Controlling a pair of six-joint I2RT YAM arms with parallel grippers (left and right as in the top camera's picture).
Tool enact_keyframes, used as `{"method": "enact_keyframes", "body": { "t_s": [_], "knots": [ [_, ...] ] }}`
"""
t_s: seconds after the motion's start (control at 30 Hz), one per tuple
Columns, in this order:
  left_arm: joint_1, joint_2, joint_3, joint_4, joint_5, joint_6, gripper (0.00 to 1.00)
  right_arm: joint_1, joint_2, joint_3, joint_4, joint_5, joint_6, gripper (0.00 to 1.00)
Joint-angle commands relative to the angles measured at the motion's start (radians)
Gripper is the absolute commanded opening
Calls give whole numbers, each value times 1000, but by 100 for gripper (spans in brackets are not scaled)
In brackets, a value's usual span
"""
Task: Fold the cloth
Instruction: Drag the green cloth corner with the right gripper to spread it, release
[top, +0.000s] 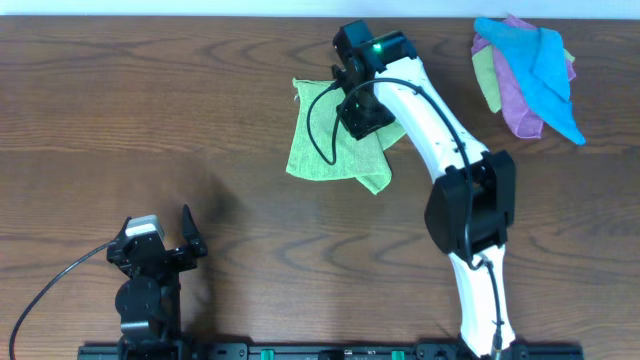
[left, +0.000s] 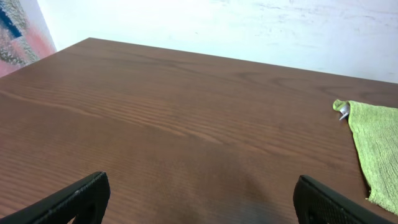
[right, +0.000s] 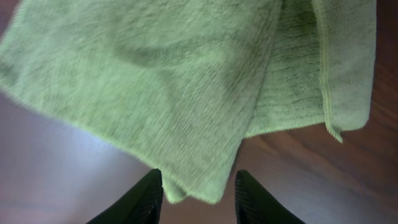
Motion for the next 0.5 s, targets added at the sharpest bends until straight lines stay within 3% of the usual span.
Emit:
{"method": "enact_keyframes", "body": {
  "t_s": [0.0, 0.23, 0.47],
  "knots": [
    [-4, -6, -29, -8, -11, 0, 95, 16, -133, -2, -13, -10, -12, 40],
    [-4, -6, -29, -8, -11, 0, 95, 50, -388, -223, 40, 62, -2, 44],
    [-4, -6, -29, -8, -11, 0, 96, 46, -724, -554, 175, 69, 11, 59]
  ]
}}
